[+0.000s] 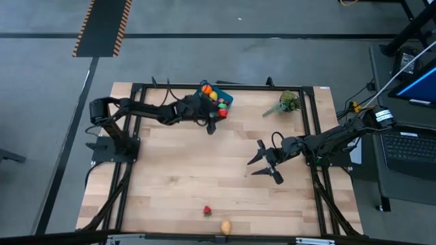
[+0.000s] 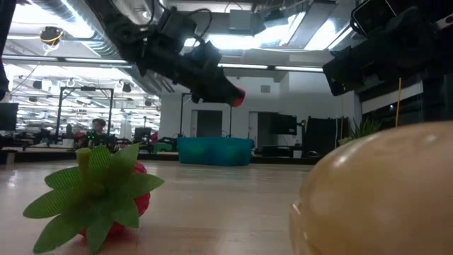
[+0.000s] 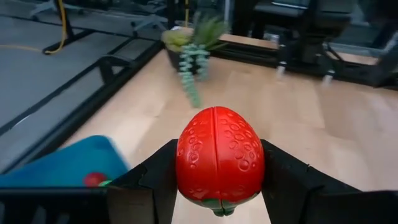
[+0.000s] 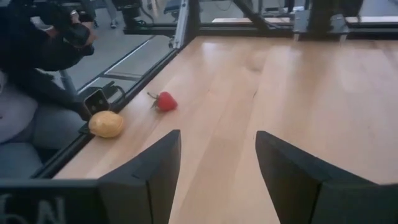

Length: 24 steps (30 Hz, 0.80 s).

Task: Pick and placing Produce into tupperware
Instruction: Put the red strawberry into the blue bin

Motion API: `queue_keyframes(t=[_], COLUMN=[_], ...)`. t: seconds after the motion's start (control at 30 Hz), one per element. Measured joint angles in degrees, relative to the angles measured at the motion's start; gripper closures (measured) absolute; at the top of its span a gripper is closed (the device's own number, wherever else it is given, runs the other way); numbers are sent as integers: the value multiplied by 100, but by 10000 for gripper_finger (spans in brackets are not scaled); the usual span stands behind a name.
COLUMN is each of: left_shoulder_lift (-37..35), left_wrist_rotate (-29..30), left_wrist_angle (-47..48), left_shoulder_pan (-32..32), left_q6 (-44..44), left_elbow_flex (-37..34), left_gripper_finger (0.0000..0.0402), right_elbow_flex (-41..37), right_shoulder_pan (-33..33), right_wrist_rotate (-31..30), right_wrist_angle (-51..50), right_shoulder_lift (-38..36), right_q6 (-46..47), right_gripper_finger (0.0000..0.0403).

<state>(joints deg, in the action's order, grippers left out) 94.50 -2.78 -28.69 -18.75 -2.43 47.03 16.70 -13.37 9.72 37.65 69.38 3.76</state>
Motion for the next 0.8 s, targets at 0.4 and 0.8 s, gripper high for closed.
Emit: queue_keyframes(t=[0.4, 0.8], left_shoulder_lift=[0, 0], left_wrist_rotate=[-595, -597], left_wrist_angle=[-44, -53], left_shoulder_pan=[-951, -1360], left_q6=[148, 160], left_elbow_flex=[0, 0], left_gripper_finger=[225, 226], right_elbow_flex=[1, 1], right_shoulder_pan=[60, 448], right_wrist_rotate=[-1245, -1582], right_wrist_angle=[61, 245], right_shoulder_lift=[0, 0], right_q6=[-255, -277], right_gripper_finger=[193, 193])
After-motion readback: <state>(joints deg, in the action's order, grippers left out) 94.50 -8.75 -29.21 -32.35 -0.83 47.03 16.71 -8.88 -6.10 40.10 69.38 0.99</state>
